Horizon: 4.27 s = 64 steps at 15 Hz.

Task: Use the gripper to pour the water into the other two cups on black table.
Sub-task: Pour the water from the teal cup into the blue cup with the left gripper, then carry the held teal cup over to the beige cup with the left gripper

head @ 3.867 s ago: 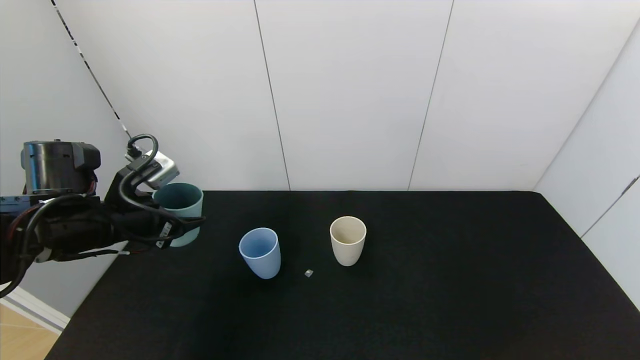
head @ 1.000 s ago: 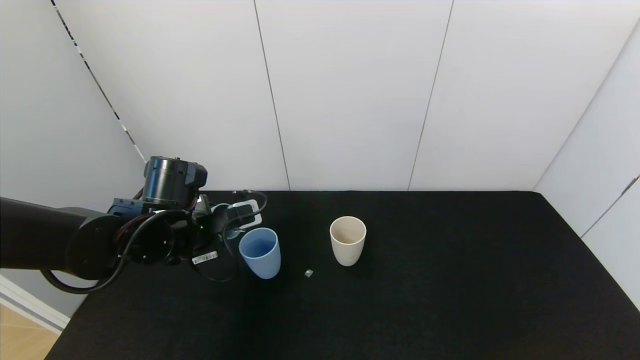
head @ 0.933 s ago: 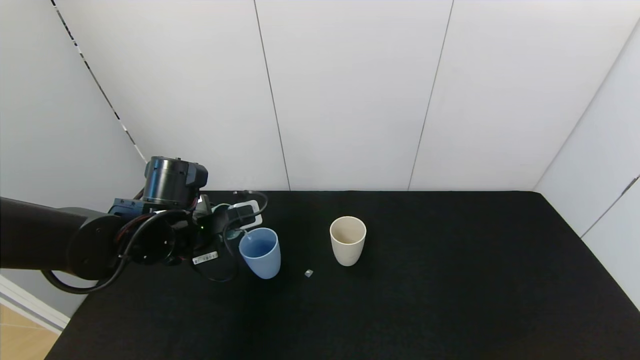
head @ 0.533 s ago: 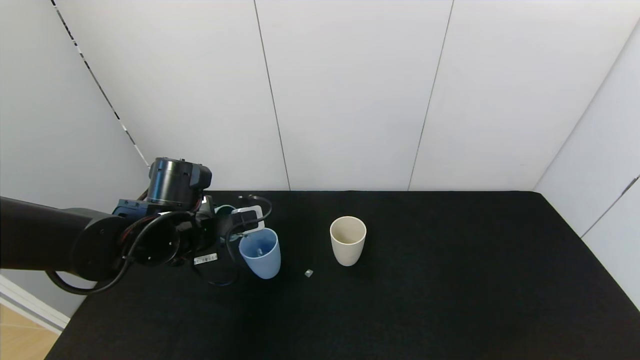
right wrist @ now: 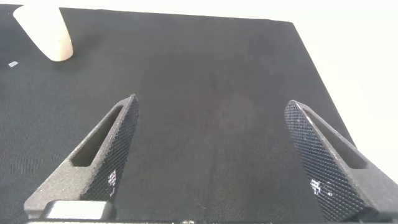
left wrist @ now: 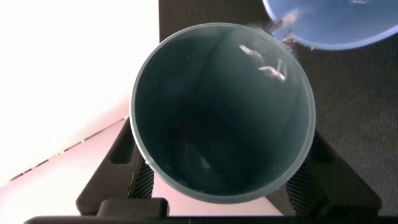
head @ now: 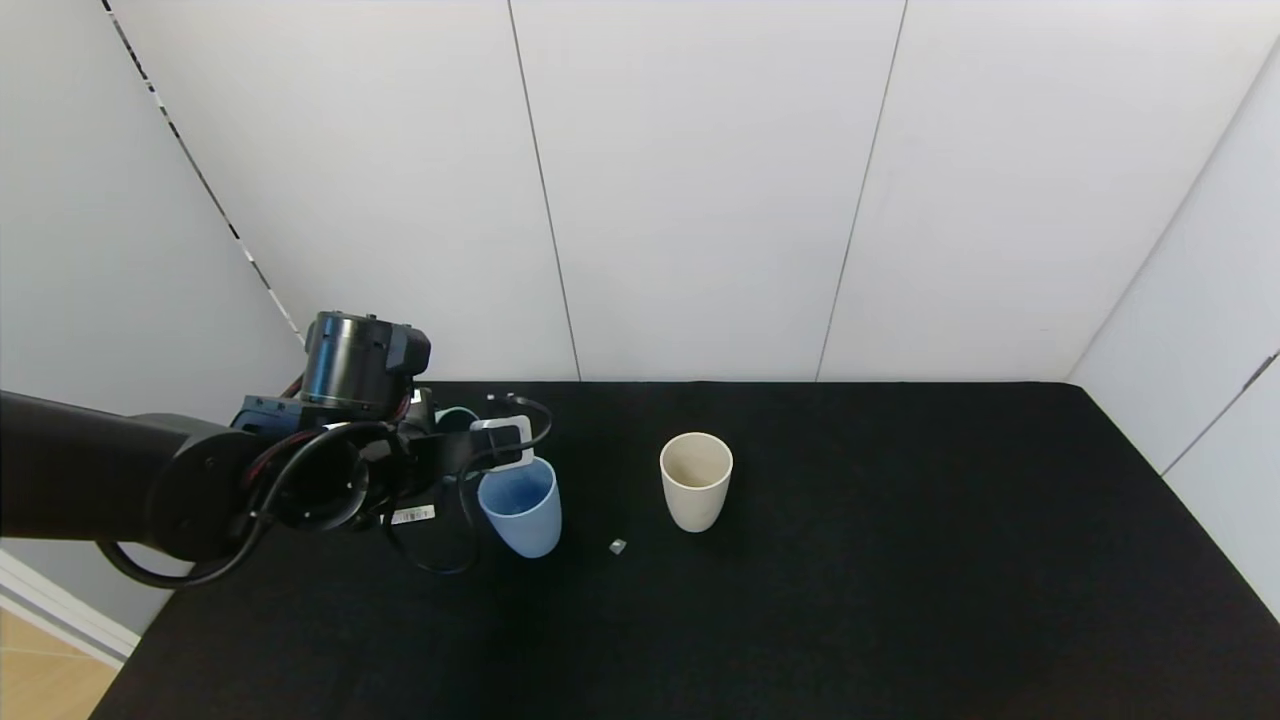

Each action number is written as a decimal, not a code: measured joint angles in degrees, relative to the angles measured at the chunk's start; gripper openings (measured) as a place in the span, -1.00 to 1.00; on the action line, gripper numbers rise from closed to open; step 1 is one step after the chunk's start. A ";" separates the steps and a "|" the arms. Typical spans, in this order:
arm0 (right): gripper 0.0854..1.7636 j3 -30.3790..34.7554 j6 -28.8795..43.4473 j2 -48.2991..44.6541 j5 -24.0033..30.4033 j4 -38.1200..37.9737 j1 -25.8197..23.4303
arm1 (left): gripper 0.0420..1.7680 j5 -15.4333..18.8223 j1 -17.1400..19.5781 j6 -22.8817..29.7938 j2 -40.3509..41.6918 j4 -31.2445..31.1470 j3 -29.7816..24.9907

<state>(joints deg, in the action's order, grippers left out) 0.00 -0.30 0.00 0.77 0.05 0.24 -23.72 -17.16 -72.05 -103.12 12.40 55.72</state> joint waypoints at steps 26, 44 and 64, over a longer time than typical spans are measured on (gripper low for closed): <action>0.94 0.00 0.00 0.00 -0.02 0.02 0.00 | 0.30 17.05 -0.41 29.55 6.24 -3.85 2.46; 0.94 0.00 0.00 0.00 -0.02 0.02 -0.02 | 0.29 8.13 -15.56 32.72 -15.02 -9.42 28.04; 0.94 0.00 0.00 0.00 0.00 0.02 -0.02 | 0.29 -6.60 -20.10 12.20 -19.72 -15.92 37.38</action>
<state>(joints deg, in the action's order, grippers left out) 0.00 -0.30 0.00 0.77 0.07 0.22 -30.32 -37.27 -59.84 -122.84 -3.52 93.10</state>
